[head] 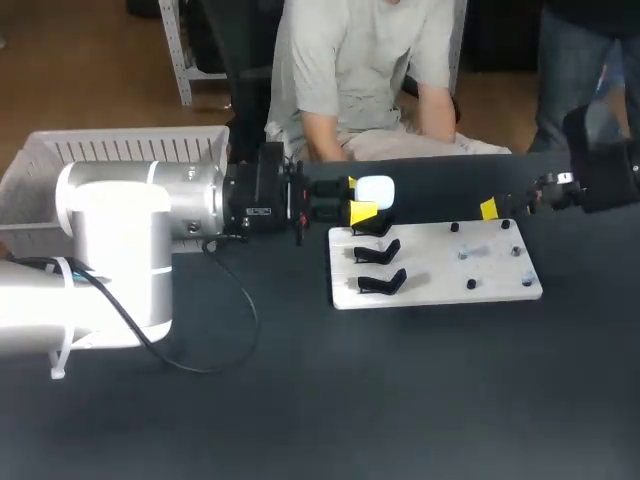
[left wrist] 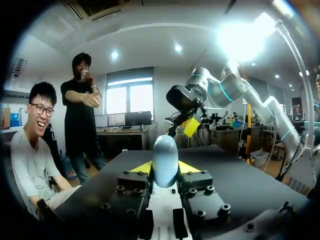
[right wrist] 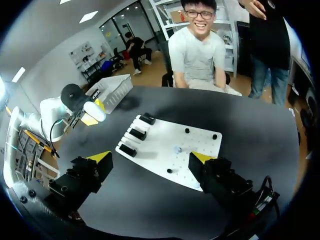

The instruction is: Pick up each earbud case from the left stands, insert the matching earbuds, close the lid, and place the case in the box.

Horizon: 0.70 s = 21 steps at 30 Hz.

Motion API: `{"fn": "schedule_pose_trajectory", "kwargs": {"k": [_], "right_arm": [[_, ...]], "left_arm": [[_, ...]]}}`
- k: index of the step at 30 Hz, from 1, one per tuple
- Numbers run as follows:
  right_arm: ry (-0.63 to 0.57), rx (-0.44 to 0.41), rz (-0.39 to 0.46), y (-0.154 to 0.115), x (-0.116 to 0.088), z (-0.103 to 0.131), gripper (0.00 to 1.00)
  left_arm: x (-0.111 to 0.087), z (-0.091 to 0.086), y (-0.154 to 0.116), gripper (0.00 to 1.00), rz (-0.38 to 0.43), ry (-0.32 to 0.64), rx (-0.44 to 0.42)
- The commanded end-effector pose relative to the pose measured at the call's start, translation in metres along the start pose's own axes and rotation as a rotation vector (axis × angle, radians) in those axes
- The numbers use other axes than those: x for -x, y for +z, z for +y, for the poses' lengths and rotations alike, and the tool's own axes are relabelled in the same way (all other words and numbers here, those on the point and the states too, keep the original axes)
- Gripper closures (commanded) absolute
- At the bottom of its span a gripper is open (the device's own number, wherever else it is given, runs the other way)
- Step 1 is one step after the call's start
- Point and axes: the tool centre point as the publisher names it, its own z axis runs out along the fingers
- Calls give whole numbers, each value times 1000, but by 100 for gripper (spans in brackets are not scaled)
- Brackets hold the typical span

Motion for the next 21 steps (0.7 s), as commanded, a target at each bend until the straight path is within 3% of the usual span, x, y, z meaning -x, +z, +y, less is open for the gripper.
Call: {"fn": "schedule_pose_trajectory", "kwargs": {"k": [1,12,21], "right_arm": [[-7,-9,24,0,4,17,0],[-77,-25,94,29,4,59,0],[-82,-11,110,40,9,67,0]], "left_arm": [[-6,6,8,100,-16,0,-20],[-11,4,20,100,-18,-16,-42],[-13,0,26,100,-20,-17,-47]]}}
